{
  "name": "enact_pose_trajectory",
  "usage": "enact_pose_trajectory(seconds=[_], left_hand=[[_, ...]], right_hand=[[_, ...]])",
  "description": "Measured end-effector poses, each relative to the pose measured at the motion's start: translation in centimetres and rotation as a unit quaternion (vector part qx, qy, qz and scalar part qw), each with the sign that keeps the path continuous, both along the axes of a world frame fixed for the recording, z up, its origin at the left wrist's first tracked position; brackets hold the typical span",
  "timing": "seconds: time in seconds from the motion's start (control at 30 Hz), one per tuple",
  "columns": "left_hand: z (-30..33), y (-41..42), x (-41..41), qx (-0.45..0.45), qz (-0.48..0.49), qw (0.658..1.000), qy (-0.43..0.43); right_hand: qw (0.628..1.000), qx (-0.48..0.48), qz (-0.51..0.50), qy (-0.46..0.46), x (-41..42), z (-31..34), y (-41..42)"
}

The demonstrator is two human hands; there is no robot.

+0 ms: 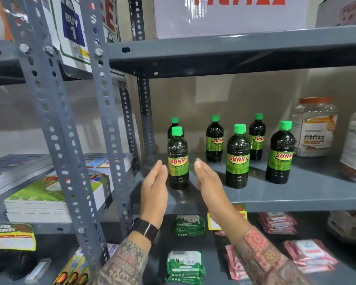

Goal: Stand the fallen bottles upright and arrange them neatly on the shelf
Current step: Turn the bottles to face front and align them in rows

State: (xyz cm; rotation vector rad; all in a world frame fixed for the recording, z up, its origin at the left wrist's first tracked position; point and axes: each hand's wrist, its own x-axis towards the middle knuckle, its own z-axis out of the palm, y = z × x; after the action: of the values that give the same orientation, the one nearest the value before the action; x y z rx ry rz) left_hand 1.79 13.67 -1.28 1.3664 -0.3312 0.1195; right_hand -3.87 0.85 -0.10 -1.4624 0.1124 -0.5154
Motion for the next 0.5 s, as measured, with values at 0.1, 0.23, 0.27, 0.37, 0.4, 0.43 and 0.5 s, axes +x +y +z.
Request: enact_pose_trajectory(seconds=[0.1, 0.23, 0.27, 0.37, 0.4, 0.43, 0.5], left_hand=[[-0.6, -0.9, -3.4, -0.007, 0.075, 0.992, -0.099], [0.0, -5.5, -5.3, 0.053, -0.023, 0.992, -0.108], [0.5, -7.1, -5.1, 0.063, -0.058, 0.992, -0.094], [1.6, -11.1, -3.5, 0.068, -0.139, 0.988, -0.017], [1.7, -12.2, -2.8, 0.064, -0.148, 0.987, 0.019], [1.9, -13.3, -2.1, 0.06, -0.152, 0.985, 0.05], [1.7, -14.6, -0.8, 0.043, -0.154, 0.982, 0.105]], right_hand=[[0.994, -0.046, -0.068, -0.073, -2.5, -1.8, -2.1], [0.96, -0.026, -0.222, -0.168, -5.2, -1.9, -5.9], [0.957, -0.018, -0.235, -0.168, -5.3, -1.5, -7.3], [0.973, 0.001, -0.212, -0.09, -4.3, -0.5, -10.9], [0.98, 0.024, -0.19, -0.059, -3.7, -0.3, -11.8], [0.985, 0.051, -0.162, -0.04, -3.2, -0.3, -12.7], [0.988, 0.095, -0.122, -0.009, -2.2, -0.3, -13.1]])
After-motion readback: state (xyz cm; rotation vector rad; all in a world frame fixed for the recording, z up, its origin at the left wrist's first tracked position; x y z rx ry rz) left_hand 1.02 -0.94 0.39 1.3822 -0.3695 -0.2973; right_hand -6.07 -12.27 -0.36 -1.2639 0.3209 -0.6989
